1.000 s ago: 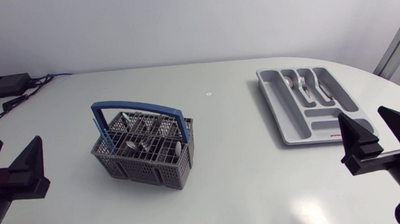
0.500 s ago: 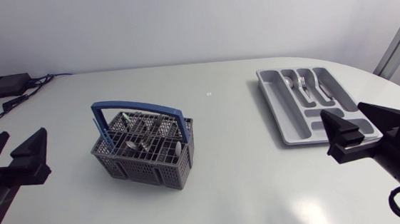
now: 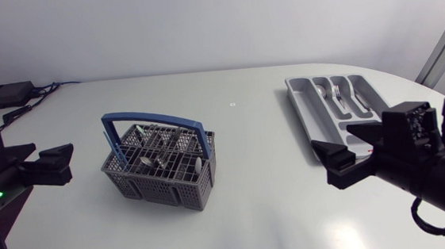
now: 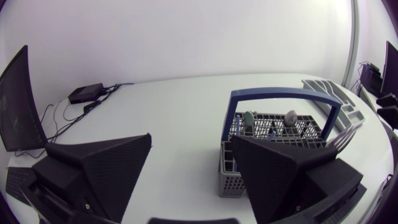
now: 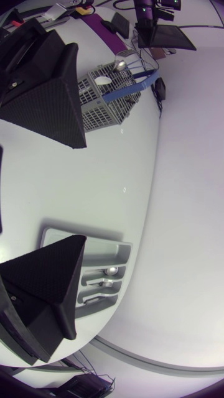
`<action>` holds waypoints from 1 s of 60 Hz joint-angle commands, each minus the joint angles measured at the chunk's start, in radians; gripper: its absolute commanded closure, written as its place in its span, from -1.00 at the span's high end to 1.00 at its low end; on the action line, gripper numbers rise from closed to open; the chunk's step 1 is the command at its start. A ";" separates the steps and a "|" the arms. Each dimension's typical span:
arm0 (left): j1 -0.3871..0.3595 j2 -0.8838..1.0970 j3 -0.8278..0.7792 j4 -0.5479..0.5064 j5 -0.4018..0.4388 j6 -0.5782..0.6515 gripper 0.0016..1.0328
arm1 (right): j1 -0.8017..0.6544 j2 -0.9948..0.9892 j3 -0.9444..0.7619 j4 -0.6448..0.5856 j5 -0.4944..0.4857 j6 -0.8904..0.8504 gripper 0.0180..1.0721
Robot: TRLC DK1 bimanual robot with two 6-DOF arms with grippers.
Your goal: Unload the cutlery basket into the drawer organizer.
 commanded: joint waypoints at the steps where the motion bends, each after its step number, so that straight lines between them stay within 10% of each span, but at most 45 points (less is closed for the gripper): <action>1: -0.019 0.046 0.050 -0.023 -0.008 0.058 0.77 | 0.036 0.075 0.062 -0.022 0.007 -0.005 0.90; 22: -0.048 0.172 0.094 -0.098 0.036 0.285 0.82 | 0.081 0.429 0.280 -0.042 -0.131 -0.084 0.89; 50: 0.166 0.399 0.166 -0.081 0.598 0.436 0.76 | 0.153 0.652 0.465 -0.074 -0.343 -0.311 0.80; 60: 0.171 0.421 0.176 -0.081 0.627 0.506 0.76 | 0.179 0.728 0.536 -0.054 -0.394 -0.333 0.76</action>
